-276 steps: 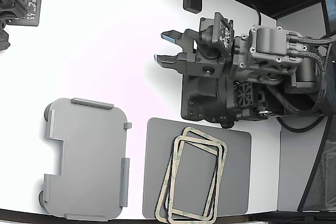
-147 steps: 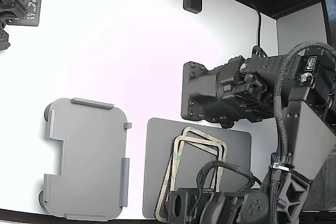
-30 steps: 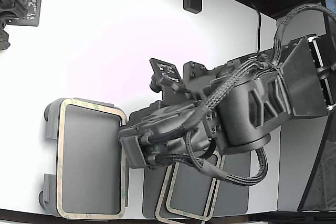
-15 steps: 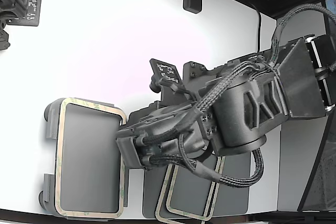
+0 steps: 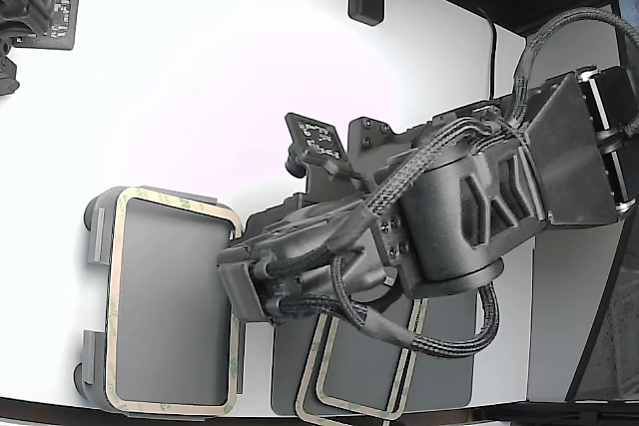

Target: Move top rectangular frame to the holder.

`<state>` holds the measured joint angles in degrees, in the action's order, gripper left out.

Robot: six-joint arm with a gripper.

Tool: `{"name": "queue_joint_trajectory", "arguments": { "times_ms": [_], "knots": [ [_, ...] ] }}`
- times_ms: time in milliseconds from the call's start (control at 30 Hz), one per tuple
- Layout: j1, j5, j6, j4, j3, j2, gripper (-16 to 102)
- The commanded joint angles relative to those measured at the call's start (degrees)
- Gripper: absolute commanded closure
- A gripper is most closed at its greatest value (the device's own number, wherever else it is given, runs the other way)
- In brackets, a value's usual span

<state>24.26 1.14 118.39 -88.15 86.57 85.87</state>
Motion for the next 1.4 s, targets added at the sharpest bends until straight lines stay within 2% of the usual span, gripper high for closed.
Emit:
{"name": "queue_joint_trajectory", "arguments": {
  "times_ms": [0, 1100, 1133, 1167, 1200, 1233, 1367],
  "knots": [
    [-0.53, -0.26, 0.09, 0.09, -0.97, 1.14, 98],
    [-0.35, -0.09, -0.53, 1.32, 0.7, 0.97, 98],
    [-0.35, 0.18, -0.44, 1.32, 0.53, 0.88, 95],
    [-0.26, 0.44, -0.44, 1.32, 0.35, 0.88, 71],
    [-0.18, 0.62, -0.53, 1.23, 0.09, 0.7, 19],
    [-0.09, 0.7, -0.7, 1.05, -0.26, 0.53, -11],
    [0.0, 1.14, -0.53, 1.05, -1.23, 0.35, -14]
  ]
}}
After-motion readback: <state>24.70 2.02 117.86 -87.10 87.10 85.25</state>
